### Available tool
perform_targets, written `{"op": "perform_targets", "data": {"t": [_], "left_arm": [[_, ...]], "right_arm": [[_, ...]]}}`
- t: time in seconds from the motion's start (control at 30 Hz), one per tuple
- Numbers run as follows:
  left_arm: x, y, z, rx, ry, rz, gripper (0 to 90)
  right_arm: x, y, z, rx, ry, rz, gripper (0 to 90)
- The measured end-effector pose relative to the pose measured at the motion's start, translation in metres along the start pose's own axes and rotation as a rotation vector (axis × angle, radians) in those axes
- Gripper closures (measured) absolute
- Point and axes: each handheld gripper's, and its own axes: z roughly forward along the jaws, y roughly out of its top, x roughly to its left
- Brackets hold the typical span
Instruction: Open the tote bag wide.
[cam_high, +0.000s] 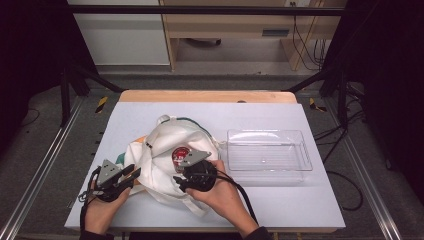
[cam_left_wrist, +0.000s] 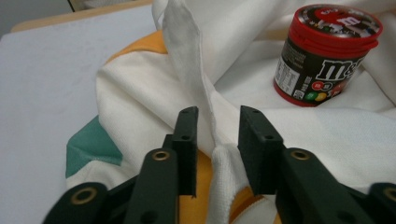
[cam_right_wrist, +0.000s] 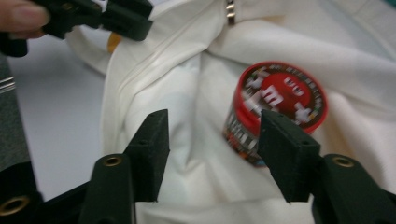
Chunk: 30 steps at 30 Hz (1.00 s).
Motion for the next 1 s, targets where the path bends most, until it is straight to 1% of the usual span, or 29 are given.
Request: {"op": "perform_targets", "data": {"t": [0.07,0.1,0.17,0.23,0.27,0.33,0.37,0.4,0.47,0.5,0.57,0.7,0.73,0.87,1.0], "left_arm": [[0.001,0.001,-0.002,-0.016,0.007,-0.007,58.2],[0.001,0.001,-0.002,-0.026,0.008,-0.010,54.6],[0.003,0.002,-0.004,-0.045,0.015,-0.009,48.9],[0.005,0.003,-0.004,-0.059,0.025,-0.013,42.6],[0.006,0.003,-0.005,-0.064,0.028,-0.014,40.1],[0.008,0.003,-0.005,-0.076,0.037,-0.022,34.6],[0.008,0.003,-0.005,-0.076,0.037,-0.022,32.2],[0.010,0.003,-0.006,-0.080,0.039,-0.024,29.9],[0.012,0.003,-0.006,-0.081,0.047,-0.028,26.3],[0.014,0.003,-0.007,-0.086,0.060,-0.033,24.4],[0.015,0.002,-0.007,-0.086,0.068,-0.033,22.8],[0.017,0.002,-0.006,-0.088,0.075,-0.048,15.8],[0.017,0.002,-0.007,-0.089,0.080,-0.049,14.3],[0.019,0.002,-0.007,-0.090,0.080,-0.059,13.0],[0.021,0.001,-0.007,-0.091,0.086,-0.060,11.5]], "right_arm": [[-0.005,0.004,0.002,-0.005,-0.013,-0.002,37.6],[-0.010,0.008,0.005,-0.003,-0.022,0.005,34.7],[-0.016,0.013,0.009,0.011,-0.038,0.013,30.3],[-0.022,0.018,0.013,0.030,-0.043,0.015,27.0],[-0.023,0.020,0.015,0.033,-0.041,0.018,25.6],[-0.026,0.024,0.021,0.046,-0.037,0.044,21.2],[-0.026,0.024,0.021,0.046,-0.037,0.044,21.2],[-0.027,0.026,0.026,0.048,-0.042,0.052,17.4],[-0.028,0.026,0.029,0.055,-0.045,0.057,16.2],[-0.030,0.026,0.034,0.059,-0.057,0.056,14.7],[-0.031,0.026,0.036,0.066,-0.061,0.058,14.5],[-0.037,0.024,0.044,0.100,-0.063,0.051,14.1],[-0.039,0.023,0.047,0.114,-0.059,0.062,13.9],[-0.041,0.022,0.052,0.131,-0.057,0.066,13.5],[-0.042,0.020,0.057,0.149,-0.051,0.074,13.3]]}}
